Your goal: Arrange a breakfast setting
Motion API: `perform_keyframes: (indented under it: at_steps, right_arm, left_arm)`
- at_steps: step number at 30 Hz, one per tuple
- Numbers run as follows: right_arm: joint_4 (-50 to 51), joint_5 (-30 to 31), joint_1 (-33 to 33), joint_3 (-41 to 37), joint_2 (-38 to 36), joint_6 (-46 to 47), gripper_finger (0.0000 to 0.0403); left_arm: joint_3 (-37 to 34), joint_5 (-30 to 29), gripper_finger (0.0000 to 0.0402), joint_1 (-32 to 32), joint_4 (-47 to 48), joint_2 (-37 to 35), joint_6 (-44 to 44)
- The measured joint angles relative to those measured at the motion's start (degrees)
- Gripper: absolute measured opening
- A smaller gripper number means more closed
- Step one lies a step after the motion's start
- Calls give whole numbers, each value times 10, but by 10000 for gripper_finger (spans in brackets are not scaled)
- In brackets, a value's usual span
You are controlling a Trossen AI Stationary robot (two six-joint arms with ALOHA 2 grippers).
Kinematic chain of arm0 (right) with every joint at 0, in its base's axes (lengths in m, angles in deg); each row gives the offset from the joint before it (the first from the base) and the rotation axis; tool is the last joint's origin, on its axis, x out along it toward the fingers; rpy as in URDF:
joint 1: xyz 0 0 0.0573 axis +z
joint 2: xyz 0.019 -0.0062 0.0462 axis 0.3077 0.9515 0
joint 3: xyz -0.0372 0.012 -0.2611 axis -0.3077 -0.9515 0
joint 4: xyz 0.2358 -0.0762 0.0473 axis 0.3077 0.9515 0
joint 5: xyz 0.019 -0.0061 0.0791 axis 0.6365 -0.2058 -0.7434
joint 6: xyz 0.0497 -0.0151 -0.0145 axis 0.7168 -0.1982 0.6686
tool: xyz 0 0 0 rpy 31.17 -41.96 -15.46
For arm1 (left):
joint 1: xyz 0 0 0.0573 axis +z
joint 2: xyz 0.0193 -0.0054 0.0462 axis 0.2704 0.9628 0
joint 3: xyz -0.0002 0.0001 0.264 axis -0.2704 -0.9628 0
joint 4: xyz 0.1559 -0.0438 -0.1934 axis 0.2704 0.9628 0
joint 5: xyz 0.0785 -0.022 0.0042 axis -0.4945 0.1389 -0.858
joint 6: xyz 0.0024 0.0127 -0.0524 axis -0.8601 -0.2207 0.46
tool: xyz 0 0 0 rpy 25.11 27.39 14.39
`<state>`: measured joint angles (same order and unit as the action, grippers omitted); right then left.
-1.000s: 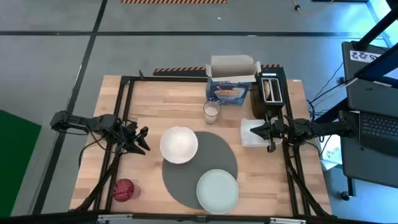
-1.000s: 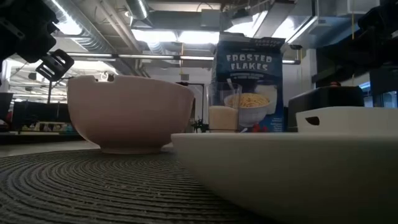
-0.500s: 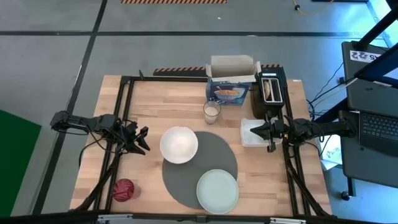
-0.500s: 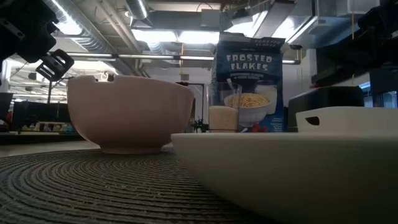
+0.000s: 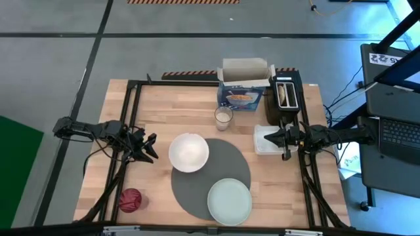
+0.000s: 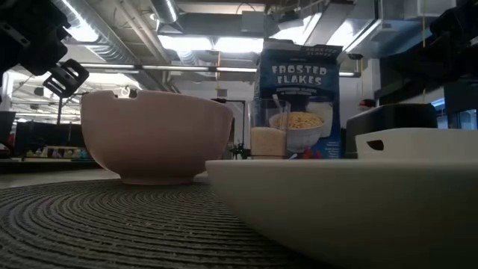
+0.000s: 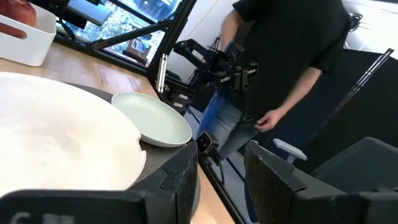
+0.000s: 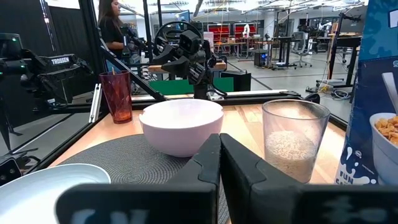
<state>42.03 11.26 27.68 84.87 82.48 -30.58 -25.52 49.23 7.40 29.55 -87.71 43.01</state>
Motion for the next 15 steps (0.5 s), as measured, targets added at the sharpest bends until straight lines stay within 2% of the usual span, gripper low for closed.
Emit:
perform_keyframes:
  at_steps: [7,11,15]
  right_arm:
    - [-1,2,0,0,0,-11,10]
    - [-7,51,0,0,0,-136,10]
    - [-6,52,0,0,0,-194,10]
  left_arm:
    - [0,0,124,0,0,0,0]
    - [0,0,124,0,0,0,0]
    - [0,0,124,0,0,0,0]
